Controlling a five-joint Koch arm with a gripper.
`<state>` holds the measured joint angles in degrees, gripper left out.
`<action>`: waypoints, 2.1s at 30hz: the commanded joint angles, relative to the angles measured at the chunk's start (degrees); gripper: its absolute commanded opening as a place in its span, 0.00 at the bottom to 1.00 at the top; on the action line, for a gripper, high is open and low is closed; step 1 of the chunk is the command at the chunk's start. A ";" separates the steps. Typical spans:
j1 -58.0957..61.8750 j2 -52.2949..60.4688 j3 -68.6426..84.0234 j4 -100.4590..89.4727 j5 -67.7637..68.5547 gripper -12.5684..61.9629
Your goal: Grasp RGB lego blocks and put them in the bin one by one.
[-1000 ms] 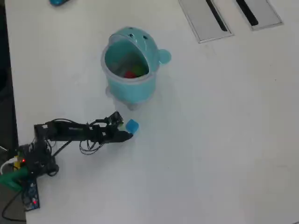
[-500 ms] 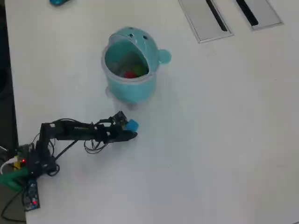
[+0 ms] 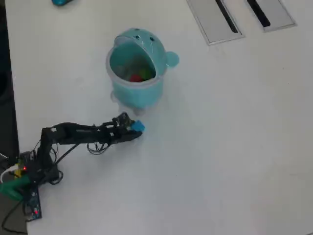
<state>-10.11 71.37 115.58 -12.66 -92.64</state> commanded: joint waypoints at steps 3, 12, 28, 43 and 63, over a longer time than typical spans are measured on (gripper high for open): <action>-1.05 7.38 -3.16 -6.24 1.14 0.35; -2.72 18.98 -4.92 -0.18 3.96 0.35; -11.69 31.82 -11.69 -1.32 8.96 0.34; -29.71 31.73 -16.52 -4.13 1.76 0.34; -28.65 -0.35 -52.56 0.26 -2.81 0.34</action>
<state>-39.02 69.79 69.70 -12.13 -94.39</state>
